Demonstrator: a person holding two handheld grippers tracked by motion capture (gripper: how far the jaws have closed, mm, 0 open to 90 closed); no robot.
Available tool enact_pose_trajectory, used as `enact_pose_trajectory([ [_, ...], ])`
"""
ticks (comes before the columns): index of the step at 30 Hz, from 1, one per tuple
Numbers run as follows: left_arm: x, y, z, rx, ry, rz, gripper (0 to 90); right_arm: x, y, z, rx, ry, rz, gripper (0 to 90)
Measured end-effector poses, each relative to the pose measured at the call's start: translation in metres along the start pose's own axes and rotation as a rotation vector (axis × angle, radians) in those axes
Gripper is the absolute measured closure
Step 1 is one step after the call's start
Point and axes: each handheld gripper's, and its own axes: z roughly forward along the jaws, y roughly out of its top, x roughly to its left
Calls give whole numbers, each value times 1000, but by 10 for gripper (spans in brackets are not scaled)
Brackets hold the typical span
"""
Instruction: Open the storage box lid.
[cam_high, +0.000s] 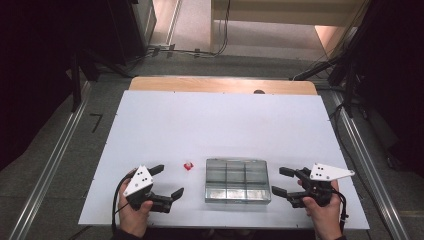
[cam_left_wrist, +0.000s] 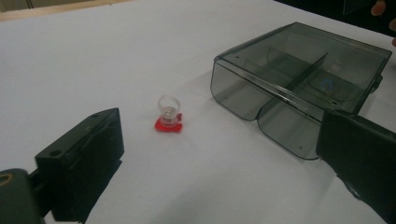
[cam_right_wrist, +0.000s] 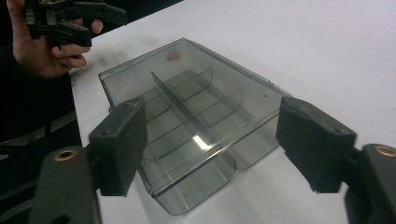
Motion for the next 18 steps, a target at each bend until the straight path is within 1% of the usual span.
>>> enact_pose_trajectory([
  [1,-1,0,1,2,-14,0,92,1,-1,-1,-1,0,2,290],
  [2,-2,1,1,-2,-33,-7,92,1,-2,-1,2,-2,0,313],
  [3,-2,1,2,-7,-41,-13,104,2,-3,-1,9,0,-2,343],
  [5,-5,1,3,-6,-47,-20,203,4,-4,-1,32,-5,-8,376],
  [6,-6,2,4,-1,-49,-14,203,5,-5,-1,42,-8,-15,390],
  [8,-9,2,7,6,-65,-10,281,6,-7,-2,47,6,-19,414],
  [11,-12,3,9,7,-89,-16,377,7,-9,-4,57,8,-12,469],
  [14,-16,3,13,22,-104,-11,450,6,-13,-6,67,12,-5,518],
  [18,-20,2,19,48,-115,-13,526,6,-17,-7,94,9,2,555],
])
